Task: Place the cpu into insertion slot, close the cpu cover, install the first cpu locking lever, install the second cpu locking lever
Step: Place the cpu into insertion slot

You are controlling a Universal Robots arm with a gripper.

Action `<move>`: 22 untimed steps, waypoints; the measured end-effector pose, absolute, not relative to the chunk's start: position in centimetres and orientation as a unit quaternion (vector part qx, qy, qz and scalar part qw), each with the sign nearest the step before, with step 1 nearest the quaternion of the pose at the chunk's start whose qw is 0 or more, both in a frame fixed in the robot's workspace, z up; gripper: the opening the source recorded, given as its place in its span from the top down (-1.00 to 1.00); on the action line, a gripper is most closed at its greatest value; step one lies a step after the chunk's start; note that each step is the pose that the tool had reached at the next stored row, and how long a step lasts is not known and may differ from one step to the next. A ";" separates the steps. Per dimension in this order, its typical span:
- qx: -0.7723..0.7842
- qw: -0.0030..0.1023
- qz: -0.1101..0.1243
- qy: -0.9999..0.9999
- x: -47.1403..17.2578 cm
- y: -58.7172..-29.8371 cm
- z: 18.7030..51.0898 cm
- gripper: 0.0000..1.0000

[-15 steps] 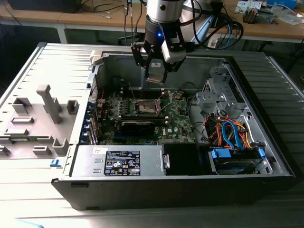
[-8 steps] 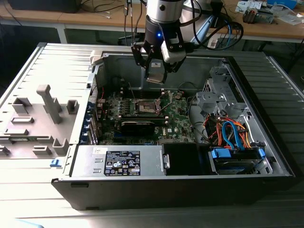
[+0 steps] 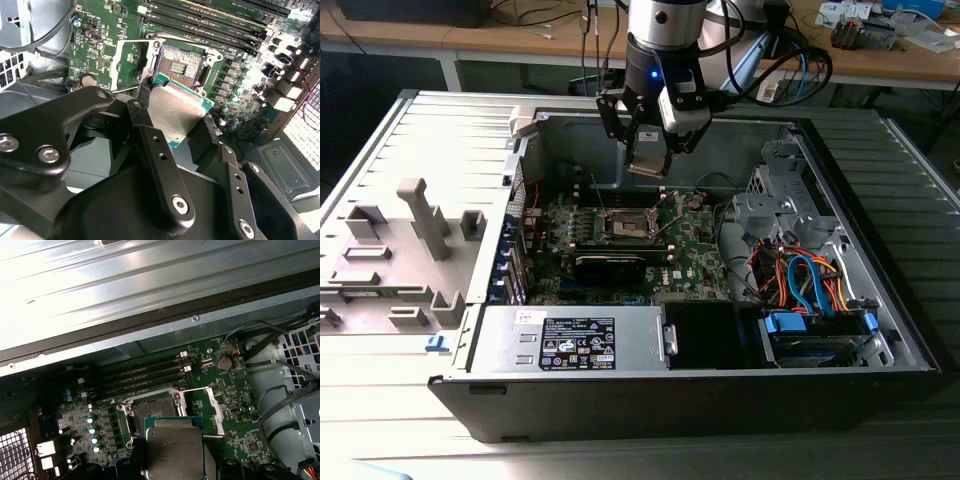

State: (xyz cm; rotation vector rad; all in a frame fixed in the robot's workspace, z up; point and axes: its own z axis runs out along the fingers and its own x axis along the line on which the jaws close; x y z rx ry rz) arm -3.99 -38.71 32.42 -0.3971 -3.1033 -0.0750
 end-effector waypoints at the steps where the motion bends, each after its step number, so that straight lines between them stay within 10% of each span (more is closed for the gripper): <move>1: -0.127 0.006 -0.024 -0.992 -4.0 -38.7 32.4 -0.09; 22: -0.134 0.006 -0.024 -0.991 -4.0 -38.7 32.4 -0.09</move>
